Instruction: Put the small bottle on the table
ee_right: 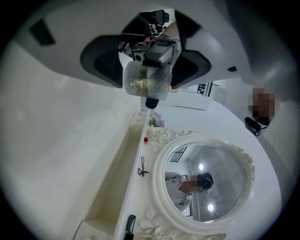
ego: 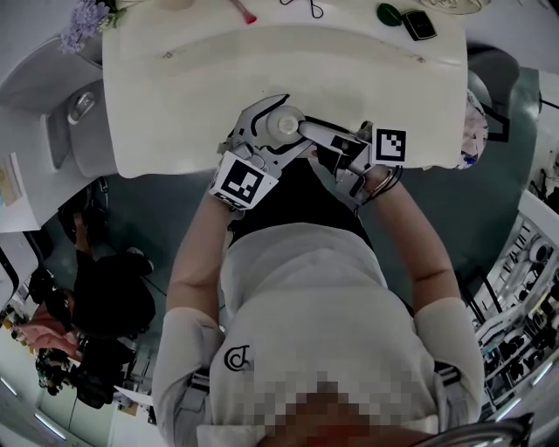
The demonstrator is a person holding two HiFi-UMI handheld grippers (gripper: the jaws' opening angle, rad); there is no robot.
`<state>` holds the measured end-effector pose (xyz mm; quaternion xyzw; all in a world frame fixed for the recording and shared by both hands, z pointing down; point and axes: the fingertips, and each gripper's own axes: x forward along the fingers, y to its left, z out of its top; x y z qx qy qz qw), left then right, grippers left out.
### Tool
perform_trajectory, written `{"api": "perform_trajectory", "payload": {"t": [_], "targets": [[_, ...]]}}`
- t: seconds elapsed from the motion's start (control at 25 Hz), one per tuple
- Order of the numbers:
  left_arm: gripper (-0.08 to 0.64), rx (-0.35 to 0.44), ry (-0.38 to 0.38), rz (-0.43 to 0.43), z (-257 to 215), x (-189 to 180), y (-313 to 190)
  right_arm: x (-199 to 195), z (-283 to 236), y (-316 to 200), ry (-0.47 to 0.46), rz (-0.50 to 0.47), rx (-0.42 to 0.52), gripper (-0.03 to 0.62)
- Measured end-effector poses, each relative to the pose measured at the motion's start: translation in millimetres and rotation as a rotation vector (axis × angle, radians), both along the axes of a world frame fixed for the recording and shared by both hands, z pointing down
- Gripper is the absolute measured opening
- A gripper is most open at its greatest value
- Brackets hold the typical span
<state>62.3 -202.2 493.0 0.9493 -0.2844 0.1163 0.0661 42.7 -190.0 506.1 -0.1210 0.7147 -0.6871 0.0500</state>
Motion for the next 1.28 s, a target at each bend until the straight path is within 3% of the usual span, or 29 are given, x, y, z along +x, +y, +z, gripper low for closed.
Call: {"api": "perform_trajectory", "payload": {"t": [0.2, 0.48, 1.28], "targets": [[0.347, -0.034, -0.047, -0.018, 33, 3, -5, 8, 27, -4, 0.055, 0.01, -0.049, 0.296], [0.347, -0.049, -0.097, -0.025, 57, 5, -18, 11, 42, -14, 0.037, 0.057, -0.13, 0.227], [0.348, -0.121, -0.097, -0.001, 75, 10, -24, 17, 62, -20, 0.04, 0.093, -0.171, 0.233]]}}
